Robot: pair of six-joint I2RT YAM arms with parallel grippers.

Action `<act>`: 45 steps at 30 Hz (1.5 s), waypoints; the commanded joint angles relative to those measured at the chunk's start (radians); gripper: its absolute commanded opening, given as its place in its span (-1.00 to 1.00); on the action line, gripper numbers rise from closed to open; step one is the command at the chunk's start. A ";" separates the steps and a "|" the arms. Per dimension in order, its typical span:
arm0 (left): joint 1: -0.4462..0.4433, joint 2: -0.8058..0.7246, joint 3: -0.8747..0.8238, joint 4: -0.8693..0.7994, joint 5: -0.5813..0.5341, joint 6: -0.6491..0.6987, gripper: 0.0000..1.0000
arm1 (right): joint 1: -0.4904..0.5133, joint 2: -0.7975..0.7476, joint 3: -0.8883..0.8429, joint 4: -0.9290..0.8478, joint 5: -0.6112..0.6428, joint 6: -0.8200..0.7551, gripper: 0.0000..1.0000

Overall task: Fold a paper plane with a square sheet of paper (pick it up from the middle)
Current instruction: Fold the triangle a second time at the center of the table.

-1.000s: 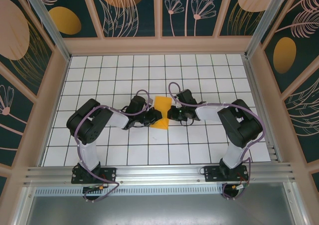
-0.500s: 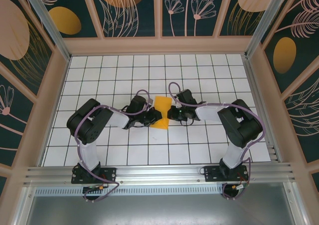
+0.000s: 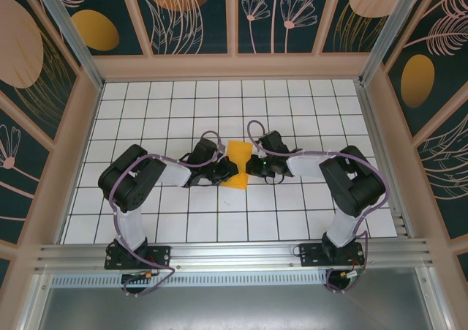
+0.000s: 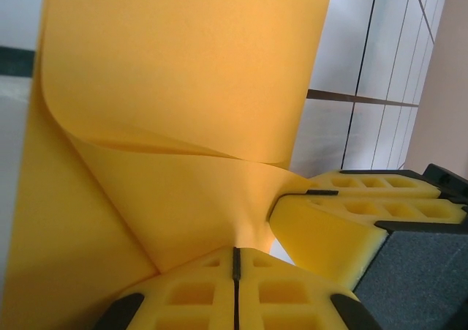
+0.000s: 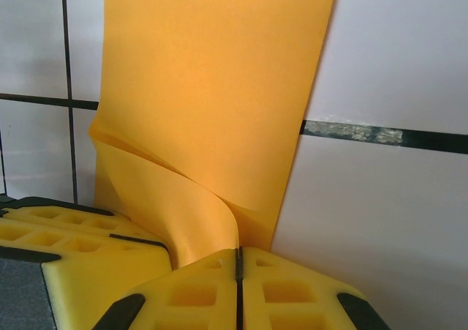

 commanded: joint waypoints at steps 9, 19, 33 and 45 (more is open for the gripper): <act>-0.006 -0.014 0.007 -0.170 -0.135 0.021 -0.84 | -0.004 -0.093 0.033 -0.088 0.059 -0.012 -0.66; -0.008 -0.031 0.004 -0.186 -0.164 0.000 -0.85 | 0.007 -0.102 -0.009 -0.034 -0.058 0.007 -0.73; -0.010 -0.034 0.000 -0.183 -0.166 -0.010 -0.86 | 0.067 -0.056 -0.033 -0.016 -0.180 0.005 -0.90; -0.010 -0.039 -0.004 -0.183 -0.172 -0.016 -0.87 | 0.088 -0.027 -0.045 -0.088 -0.126 -0.023 -0.90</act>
